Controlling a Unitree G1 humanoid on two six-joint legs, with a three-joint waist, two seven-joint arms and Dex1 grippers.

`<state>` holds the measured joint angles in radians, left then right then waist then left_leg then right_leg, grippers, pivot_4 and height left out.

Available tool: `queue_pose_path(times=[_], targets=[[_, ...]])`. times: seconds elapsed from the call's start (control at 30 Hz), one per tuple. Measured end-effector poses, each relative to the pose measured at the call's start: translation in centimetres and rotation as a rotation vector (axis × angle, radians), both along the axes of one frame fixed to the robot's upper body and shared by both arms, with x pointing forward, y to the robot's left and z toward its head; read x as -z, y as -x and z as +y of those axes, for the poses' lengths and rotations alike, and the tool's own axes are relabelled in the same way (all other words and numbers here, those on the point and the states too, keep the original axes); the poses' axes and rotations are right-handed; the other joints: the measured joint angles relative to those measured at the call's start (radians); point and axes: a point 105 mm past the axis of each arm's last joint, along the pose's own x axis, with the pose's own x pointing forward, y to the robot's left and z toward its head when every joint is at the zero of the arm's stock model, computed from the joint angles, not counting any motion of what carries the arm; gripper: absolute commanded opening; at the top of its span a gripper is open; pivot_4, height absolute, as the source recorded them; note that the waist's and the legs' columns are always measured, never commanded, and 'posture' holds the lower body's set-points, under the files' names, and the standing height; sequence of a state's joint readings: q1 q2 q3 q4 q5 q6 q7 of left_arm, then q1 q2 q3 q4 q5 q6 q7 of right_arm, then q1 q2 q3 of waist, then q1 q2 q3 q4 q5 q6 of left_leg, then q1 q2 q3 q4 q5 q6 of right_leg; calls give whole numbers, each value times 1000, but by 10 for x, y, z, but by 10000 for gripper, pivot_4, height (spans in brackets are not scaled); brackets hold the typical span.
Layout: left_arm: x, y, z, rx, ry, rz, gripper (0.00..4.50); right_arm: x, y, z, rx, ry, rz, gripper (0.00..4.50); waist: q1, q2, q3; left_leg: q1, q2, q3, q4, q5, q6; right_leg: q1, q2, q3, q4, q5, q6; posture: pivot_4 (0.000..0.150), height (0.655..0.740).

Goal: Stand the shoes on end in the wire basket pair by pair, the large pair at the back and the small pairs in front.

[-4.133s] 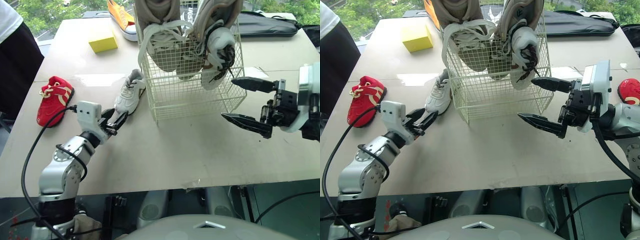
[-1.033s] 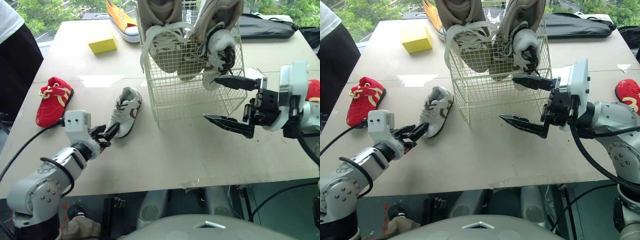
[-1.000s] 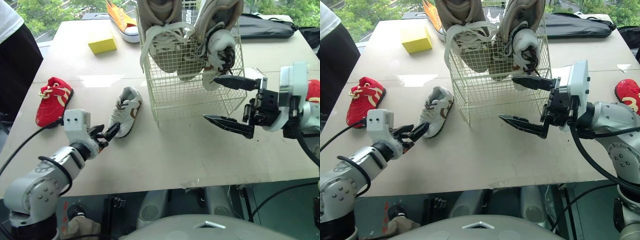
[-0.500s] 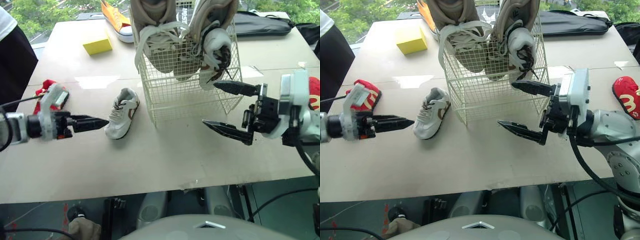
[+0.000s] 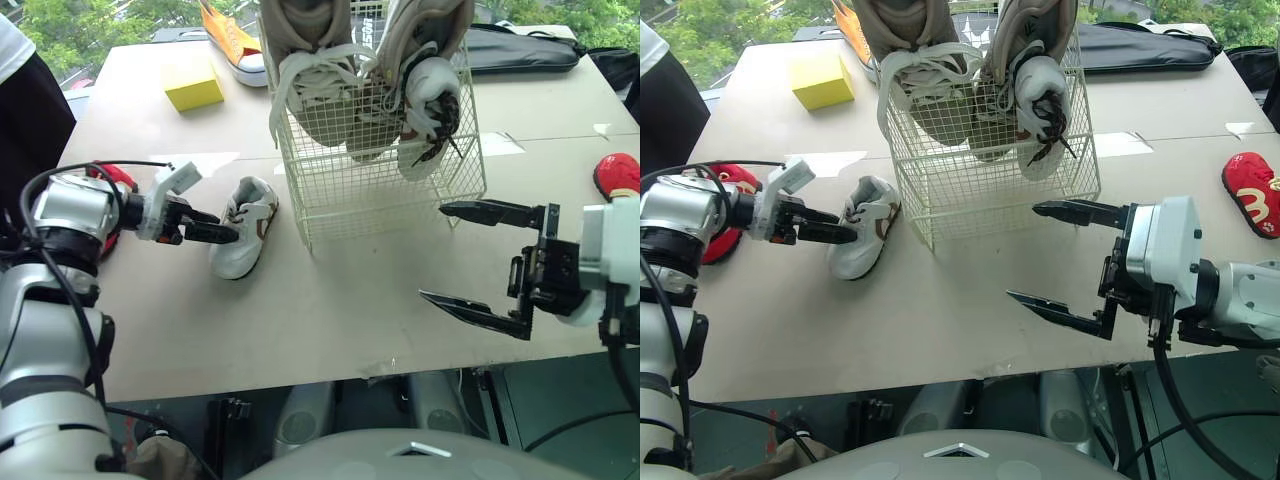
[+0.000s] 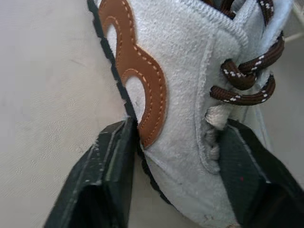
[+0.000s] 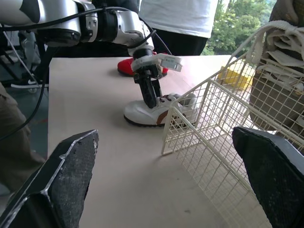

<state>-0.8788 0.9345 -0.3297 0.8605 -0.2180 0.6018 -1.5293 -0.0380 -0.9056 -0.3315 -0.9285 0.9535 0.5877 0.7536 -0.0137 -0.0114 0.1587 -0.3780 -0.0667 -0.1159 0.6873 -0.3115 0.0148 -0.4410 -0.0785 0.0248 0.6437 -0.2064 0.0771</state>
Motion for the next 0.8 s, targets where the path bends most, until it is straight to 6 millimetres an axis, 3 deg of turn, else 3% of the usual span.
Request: queue_pose_path(times=[0.1, 0.17, 0.23, 0.4, 0.53, 0.57, 0.6, 0.67, 0.8], targets=[[0, 4, -3, -34, 92, 31, 2863, 2, 2, -1, -13, 32, -8, 45000, -2, -2, 0, -1, 0, -2, 1, 0, 0, 0, 0, -2, -1, 0, 0, 1500, 7400], [-1, 12, -6, -50, 184, 55, 889, 1, 1, -2, -22, 41, -25, 45000, -4, -3, 1, -2, 0, -3, 1, 0, 0, -1, 0, -2, -1, 0, 0, 1500, 7400], [-12, 19, -9, -63, 280, 43, 866, 1, -1, -4, -27, 42, -33, 45000, -9, -7, 4, -4, 3, -8, 0, 0, 0, -3, 0, -2, 0, 0, 0, 1500, 7400], [-71, 48, -24, -109, 468, -119, 620, 1, -9, -8, -40, 34, -48, 45000, -18, -9, 5, -4, 5, -8, 0, 0, 0, -5, -1, 0, 0, 0, 0, 1500, 7400], [-134, 71, -63, -29, 624, -342, 380, 1, -21, -13, -42, 20, -48, 45000, 18, -9, 5, -4, 3, -10, 3, 0, -1, -2, -2, -4, 1, 0, 0, 1500, 7400], [-137, 73, -65, -22, 628, -359, 378, 1, -21, -13, -44, 19, -49, 45000, 21, -10, 5, -4, 3, -10, 4, 0, -1, -2, -2, -4, 1, 0, 0, 1500, 7400], [-154, 78, -77, 16, 655, -441, 378, 2, -23, -14, -53, 21, -43, 45000, 26, -9, 5, -1, 3, -10, 3, 0, -1, 1, -3, -4, 1, 0, 0, 1500, 7400], [-164, 81, -90, 41, 688, -492, 378, 2, -26, -15, -54, 21, -44, 45000, 28, -9, 5, 0, 2, -10, 3, 0, -1, 1, -3, -4, 1, 0, 0, 1500, 7400], [-176, 60, -127, -45, 653, -738, 378, -2, -31, -17, -51, 22, -59, 45000, 28, -9, 5, -1, 2, -10, 4, 0, -1, 2, -4, -3, 0, 1, 1, 1500, 7400]])
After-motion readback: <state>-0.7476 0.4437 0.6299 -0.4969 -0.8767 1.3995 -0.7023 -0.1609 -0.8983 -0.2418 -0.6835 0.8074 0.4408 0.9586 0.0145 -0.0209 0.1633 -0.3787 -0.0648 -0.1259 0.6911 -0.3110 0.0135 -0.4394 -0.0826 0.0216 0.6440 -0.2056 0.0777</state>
